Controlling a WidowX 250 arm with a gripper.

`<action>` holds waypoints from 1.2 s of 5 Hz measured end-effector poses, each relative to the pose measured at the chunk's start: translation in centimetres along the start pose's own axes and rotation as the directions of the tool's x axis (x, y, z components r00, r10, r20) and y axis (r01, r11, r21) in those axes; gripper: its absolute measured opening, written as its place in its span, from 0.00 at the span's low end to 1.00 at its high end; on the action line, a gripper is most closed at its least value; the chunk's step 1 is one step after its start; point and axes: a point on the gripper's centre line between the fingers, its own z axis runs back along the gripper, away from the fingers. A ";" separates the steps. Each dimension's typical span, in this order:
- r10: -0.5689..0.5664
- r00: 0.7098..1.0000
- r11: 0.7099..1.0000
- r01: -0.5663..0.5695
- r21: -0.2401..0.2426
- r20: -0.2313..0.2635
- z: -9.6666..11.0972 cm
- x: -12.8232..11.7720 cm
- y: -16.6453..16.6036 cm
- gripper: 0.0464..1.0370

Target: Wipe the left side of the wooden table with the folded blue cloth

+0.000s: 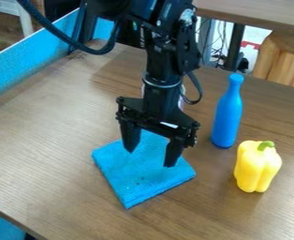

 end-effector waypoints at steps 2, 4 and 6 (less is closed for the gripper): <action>-0.002 1.000 1.000 0.002 0.009 -0.031 -1.5 -0.7 0.2 0.96; -0.015 1.000 1.000 0.015 0.005 -0.024 -2.5 -1.2 0.3 0.96; 0.029 0.999 1.000 -0.029 -0.009 -0.017 -3.3 -0.7 2.5 0.96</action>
